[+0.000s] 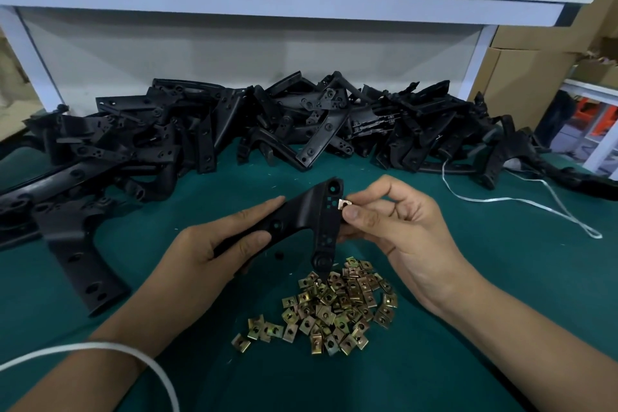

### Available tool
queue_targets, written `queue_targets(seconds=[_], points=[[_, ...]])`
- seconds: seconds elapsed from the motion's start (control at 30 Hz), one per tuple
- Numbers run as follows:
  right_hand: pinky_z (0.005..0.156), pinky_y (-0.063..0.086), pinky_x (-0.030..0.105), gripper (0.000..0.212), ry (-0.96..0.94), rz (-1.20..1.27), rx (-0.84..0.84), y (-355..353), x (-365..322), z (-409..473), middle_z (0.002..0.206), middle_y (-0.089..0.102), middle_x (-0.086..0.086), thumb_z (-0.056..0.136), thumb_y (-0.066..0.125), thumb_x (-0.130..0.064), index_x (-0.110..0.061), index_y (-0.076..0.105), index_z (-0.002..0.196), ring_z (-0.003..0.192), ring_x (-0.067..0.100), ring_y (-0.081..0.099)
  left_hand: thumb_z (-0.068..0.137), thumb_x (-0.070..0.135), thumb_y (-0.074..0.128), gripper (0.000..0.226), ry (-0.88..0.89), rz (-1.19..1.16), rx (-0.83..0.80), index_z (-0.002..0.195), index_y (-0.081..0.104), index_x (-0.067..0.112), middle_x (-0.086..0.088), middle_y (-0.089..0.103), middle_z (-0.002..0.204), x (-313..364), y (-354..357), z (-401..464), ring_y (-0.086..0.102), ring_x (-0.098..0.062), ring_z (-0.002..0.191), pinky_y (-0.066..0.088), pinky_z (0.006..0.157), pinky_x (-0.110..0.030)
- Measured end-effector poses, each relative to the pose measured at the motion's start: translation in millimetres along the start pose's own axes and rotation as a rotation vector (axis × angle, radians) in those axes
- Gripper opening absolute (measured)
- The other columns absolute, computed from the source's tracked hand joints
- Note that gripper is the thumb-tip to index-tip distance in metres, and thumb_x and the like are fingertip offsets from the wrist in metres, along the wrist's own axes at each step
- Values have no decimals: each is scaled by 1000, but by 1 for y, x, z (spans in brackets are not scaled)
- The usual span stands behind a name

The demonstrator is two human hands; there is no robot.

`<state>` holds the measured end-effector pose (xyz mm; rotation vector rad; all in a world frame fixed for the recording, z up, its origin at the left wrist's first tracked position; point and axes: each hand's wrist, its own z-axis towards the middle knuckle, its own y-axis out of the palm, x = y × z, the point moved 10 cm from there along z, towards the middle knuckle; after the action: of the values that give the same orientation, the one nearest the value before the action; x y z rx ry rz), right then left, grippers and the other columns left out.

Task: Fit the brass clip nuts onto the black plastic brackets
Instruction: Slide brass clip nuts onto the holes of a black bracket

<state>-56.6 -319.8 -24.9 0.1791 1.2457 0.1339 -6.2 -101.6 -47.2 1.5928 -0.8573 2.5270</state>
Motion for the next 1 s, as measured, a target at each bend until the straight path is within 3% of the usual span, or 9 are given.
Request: queue_targets(seconds=[0.1,0.2,0.33,0.5,0.67,0.73,0.8,0.93,1.0], points=[[79,62,42,18,5,-37,4,-3,1,0,96,77,28,81,87,-15,-10,74,92,80,36,76,90,46,62,45,25,70,-6,131,58,63,39,58,132,4,0,-1,61,18,106,49,86,-6],[76,62,37,11,6,-71,7,-3,2,-2,94,78,27,82,83,-10,-11,75,90,75,32,77,87,50,63,46,41,136,16,131,56,65,40,59,130,8,-1,-3,62,18,99,48,86,-4],[75,62,39,10,6,-92,36,-3,1,-4,93,78,28,81,82,-10,-12,75,88,76,34,77,85,48,67,48,92,193,75,131,59,61,42,59,126,18,-3,-5,57,17,118,43,93,-2],[74,62,38,7,35,-132,56,-3,2,-5,87,78,27,79,81,-10,-13,77,84,73,35,76,84,46,70,50,114,276,103,132,61,58,39,64,120,23,-5,-7,60,17,110,46,88,-2],[82,63,44,6,53,-111,98,-6,7,-5,91,80,20,82,79,-17,-19,78,88,81,33,78,88,54,64,53,165,482,203,140,53,58,21,75,102,34,-6,-11,69,3,81,60,68,-32],[93,60,58,6,35,-174,167,-10,9,-4,94,80,18,88,77,-26,-22,76,92,88,42,75,91,56,57,56,170,548,226,146,45,57,23,70,99,38,0,-10,65,2,76,56,62,-26],[89,56,66,11,-2,-327,235,-12,8,-6,95,78,15,97,73,-37,-27,73,100,94,52,68,95,54,50,58,165,562,211,151,35,55,29,62,101,41,9,-8,59,3,76,45,60,-10],[68,55,33,24,-127,-550,274,-9,-8,-14,84,72,-2,98,64,-56,-32,71,101,75,18,64,97,50,47,59,179,591,196,155,31,50,34,55,110,46,13,-7,61,-1,89,47,58,-12],[64,51,31,29,-129,-596,265,-6,-8,-15,82,67,3,96,66,-56,-28,68,97,72,17,61,98,49,49,60,187,606,175,155,30,51,30,61,117,45,14,-8,64,-4,90,56,57,-24]])
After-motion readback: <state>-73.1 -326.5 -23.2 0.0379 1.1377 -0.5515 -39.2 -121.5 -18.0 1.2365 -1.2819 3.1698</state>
